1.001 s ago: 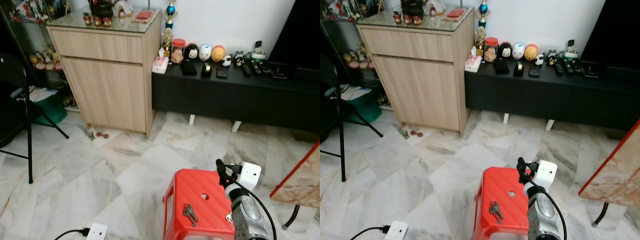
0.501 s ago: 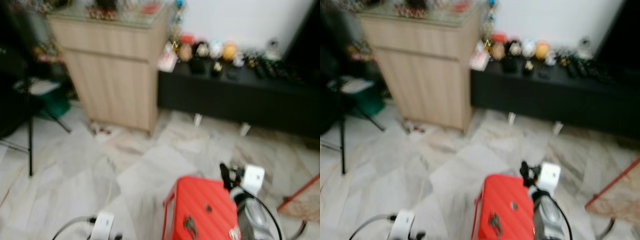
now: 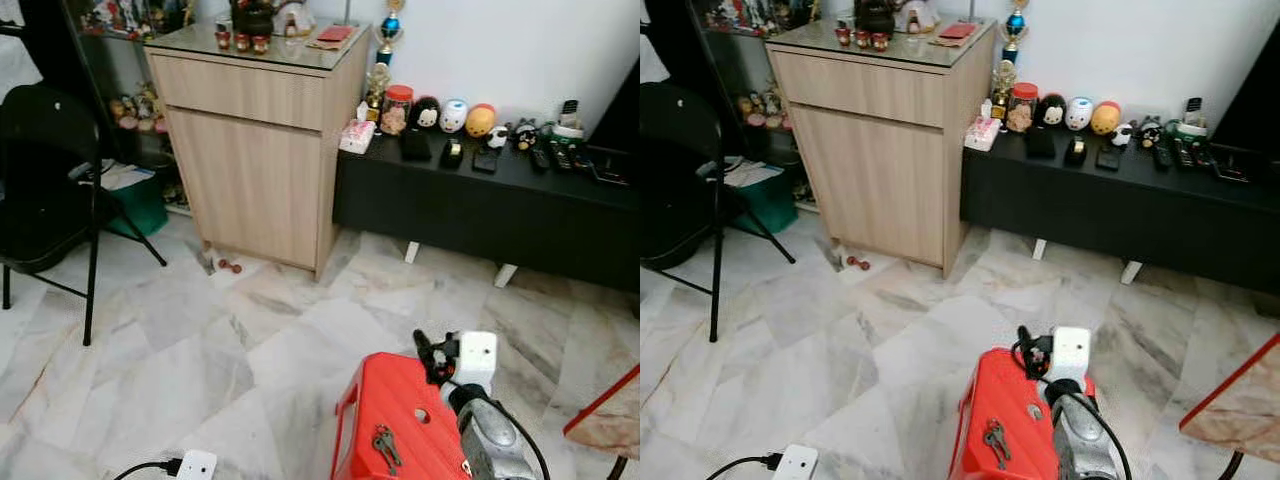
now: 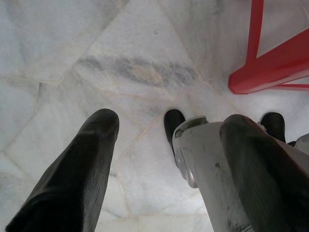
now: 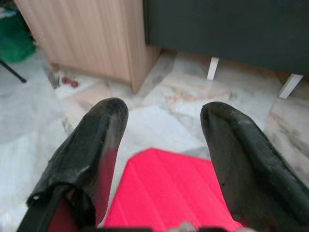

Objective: Hang keys on a hook

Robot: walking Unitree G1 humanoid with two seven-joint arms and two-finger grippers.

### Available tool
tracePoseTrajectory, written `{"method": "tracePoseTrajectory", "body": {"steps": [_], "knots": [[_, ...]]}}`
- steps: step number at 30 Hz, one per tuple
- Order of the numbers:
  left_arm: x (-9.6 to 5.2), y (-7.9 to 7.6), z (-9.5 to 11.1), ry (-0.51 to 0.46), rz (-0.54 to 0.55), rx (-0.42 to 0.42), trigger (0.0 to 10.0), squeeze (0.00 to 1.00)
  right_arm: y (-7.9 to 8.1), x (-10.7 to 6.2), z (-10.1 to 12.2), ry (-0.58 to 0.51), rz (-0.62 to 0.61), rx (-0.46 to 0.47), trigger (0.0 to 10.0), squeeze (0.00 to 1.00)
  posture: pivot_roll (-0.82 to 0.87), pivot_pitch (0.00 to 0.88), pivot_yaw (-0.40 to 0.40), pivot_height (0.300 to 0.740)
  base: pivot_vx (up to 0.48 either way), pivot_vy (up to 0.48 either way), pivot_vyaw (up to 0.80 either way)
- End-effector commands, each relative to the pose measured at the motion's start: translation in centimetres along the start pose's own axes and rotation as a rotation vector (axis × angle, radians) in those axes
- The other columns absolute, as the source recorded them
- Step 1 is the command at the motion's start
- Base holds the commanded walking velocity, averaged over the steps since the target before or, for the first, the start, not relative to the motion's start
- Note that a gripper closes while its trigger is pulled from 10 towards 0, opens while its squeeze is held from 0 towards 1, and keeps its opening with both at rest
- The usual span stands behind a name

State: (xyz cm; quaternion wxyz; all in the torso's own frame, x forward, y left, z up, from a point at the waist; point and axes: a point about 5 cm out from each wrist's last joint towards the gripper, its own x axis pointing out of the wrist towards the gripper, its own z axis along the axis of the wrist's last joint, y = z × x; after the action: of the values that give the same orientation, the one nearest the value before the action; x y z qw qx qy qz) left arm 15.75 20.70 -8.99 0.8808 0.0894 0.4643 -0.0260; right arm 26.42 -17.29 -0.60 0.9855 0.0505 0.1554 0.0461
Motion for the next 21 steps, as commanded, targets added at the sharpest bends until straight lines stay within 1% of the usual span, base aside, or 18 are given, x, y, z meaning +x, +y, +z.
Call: {"method": "tracePoseTrajectory", "body": {"steps": [1,4,5,6,8,10,12,13,15,21], "knots": [[0.0,-0.1,0.0,-0.005,-0.003,0.006,10.0,0.0,-0.4,0.0,0.3,-0.027,-0.022,0.005,10.0,0.0,0.05,0.0,-0.065,0.74,0.0,0.0,0.0],[0.0,-0.1,0.0,-0.004,-0.007,0.016,10.0,0.0,-0.6,-0.1,0.8,-0.07,-0.053,0.007,10.0,0.0,0.05,0.0,-0.063,0.74,0.0,0.0,0.0],[0.0,-0.1,0.0,-0.005,-0.01,0.018,10.0,0.0,-0.7,-0.1,1.0,-0.082,-0.062,0.001,10.0,0.0,0.05,0.0,-0.063,0.74,0.0,0.0,0.0],[0.0,-0.1,0.0,-0.004,-0.012,0.027,10.0,0.0,-0.8,-0.2,1.4,-0.109,-0.083,-0.037,10.0,0.0,0.05,0.0,-0.061,0.74,0.0,0.0,0.0],[0.0,-0.1,0.0,-0.004,-0.01,0.027,10.0,0.0,-1.0,-0.2,1.6,-0.126,-0.111,-0.035,10.0,0.0,0.05,0.0,-0.061,0.74,0.0,0.0,0.0],[0.0,-0.1,0.0,-0.004,-0.009,0.034,10.0,0.0,-1.1,-0.3,1.5,-0.121,-0.144,-0.011,10.0,0.0,0.05,0.0,-0.059,0.74,0.0,0.0,0.0],[0.0,-0.1,0.0,-0.004,-0.014,0.049,10.0,0.0,-0.8,-0.3,1.0,-0.1,-0.142,0.012,10.0,0.0,0.04,0.0,-0.059,0.74,0.0,0.0,0.0],[0.0,-0.1,0.0,-0.004,-0.018,0.059,10.0,0.0,-0.3,-0.4,0.6,-0.085,-0.125,0.007,10.0,0.0,0.05,0.0,-0.06,0.74,0.0,0.0,0.0],[0.0,-0.1,0.0,-0.005,-0.013,0.053,10.0,0.0,-0.1,-0.4,0.5,-0.089,-0.119,0.005,10.0,0.0,0.06,0.0,-0.061,0.74,0.0,0.0,0.0],[-0.1,0.1,-0.2,-0.002,-0.006,0.054,10.0,0.0,-0.3,-0.4,0.9,-0.115,-0.15,0.01,10.0,0.0,0.05,0.0,-0.061,0.74,0.0,0.0,0.0]]}}
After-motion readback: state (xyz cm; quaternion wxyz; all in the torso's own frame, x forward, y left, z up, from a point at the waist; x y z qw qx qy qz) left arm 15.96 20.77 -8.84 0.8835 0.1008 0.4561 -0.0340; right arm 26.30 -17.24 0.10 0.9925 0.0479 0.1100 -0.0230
